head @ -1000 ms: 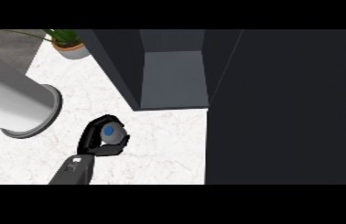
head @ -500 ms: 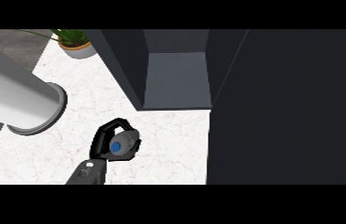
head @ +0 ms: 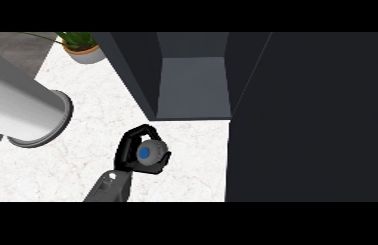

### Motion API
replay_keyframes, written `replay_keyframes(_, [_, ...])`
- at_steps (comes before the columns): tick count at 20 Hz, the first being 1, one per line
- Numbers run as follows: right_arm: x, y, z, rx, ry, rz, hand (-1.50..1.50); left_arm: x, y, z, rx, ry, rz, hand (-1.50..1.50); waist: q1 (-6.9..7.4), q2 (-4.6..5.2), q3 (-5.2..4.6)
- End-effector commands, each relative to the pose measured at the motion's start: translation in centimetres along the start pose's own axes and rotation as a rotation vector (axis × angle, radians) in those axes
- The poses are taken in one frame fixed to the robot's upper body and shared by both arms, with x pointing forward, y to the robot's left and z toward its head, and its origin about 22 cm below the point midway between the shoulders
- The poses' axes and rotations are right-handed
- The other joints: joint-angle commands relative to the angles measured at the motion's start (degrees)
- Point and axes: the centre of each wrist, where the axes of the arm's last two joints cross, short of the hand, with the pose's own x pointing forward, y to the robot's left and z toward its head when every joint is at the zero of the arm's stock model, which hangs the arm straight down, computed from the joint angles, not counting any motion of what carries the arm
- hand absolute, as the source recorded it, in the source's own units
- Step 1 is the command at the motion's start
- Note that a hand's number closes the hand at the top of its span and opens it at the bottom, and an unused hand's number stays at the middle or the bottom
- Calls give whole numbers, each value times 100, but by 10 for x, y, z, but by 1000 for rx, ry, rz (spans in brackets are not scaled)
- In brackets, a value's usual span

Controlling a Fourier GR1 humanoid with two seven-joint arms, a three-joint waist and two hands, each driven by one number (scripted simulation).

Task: Pick up the bottled water, place it into the cabinet and close the cabinet

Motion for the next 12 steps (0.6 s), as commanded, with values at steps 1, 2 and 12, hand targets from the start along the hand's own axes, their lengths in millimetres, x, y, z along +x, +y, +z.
replay_keyframes(1, [34,-3,-6,3,-41,23,-150,22,-23,-26,-1,27,49,150,1,3,-2])
replay_keyframes(2, [13,3,-2,-13,-26,22,-150,23,-33,-12,12,23,54,150,18,1,-2])
replay_keyframes(12, [35,-8,-2,-9,-64,4,-150,84,-90,-95,35,80,12,150,-141,49,-7])
